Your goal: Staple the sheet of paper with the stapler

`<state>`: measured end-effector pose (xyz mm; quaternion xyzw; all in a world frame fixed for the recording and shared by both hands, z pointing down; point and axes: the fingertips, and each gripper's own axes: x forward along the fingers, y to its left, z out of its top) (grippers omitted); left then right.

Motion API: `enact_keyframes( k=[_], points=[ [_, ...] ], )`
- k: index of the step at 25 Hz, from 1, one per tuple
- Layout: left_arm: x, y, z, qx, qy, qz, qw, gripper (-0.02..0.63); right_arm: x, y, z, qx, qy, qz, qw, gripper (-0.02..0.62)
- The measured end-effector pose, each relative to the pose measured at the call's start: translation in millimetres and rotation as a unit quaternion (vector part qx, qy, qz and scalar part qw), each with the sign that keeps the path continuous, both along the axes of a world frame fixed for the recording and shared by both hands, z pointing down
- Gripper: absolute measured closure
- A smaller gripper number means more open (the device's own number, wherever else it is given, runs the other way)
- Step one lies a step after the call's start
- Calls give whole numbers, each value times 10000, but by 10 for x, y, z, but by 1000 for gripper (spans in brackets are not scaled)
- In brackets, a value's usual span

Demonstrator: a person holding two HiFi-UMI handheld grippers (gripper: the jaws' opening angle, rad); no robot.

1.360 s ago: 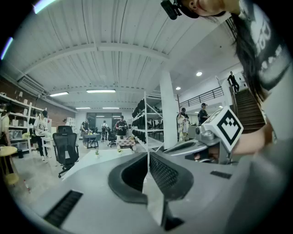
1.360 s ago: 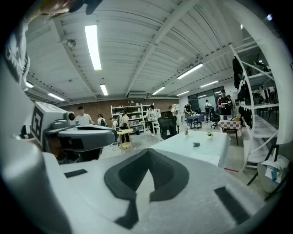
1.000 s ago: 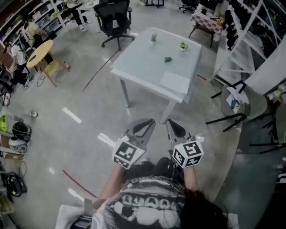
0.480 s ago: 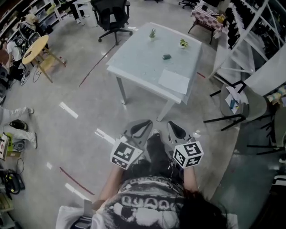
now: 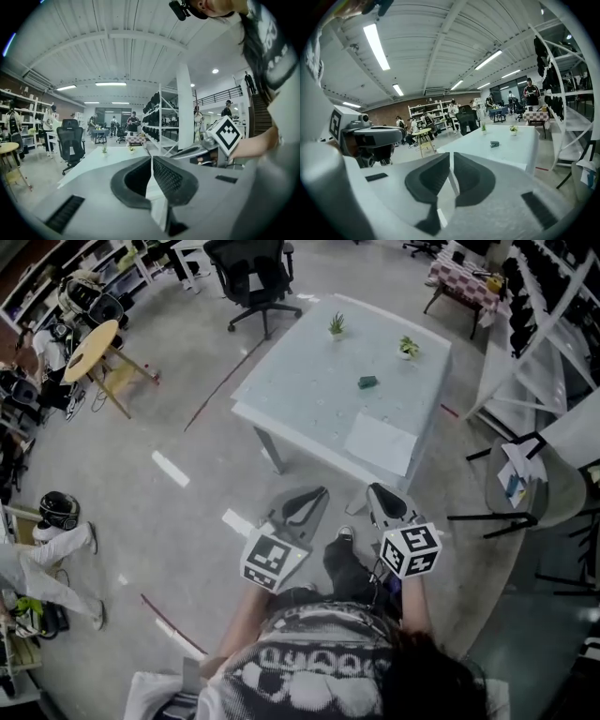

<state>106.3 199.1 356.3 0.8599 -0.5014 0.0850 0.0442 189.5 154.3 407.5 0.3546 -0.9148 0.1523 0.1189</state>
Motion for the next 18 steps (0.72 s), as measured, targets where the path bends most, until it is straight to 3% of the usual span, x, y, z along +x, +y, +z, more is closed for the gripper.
enact_keyframes(
  k=[8,18],
  points=[
    [299,-1007,-1,-26,-197,-12,9998,594,400,-1083,235,-227,55,119,9997,569],
    [428,-1516,202,-334,-332,-118,9988,594,600,-1582,745,-669,297,-63,9973,560]
  ],
)
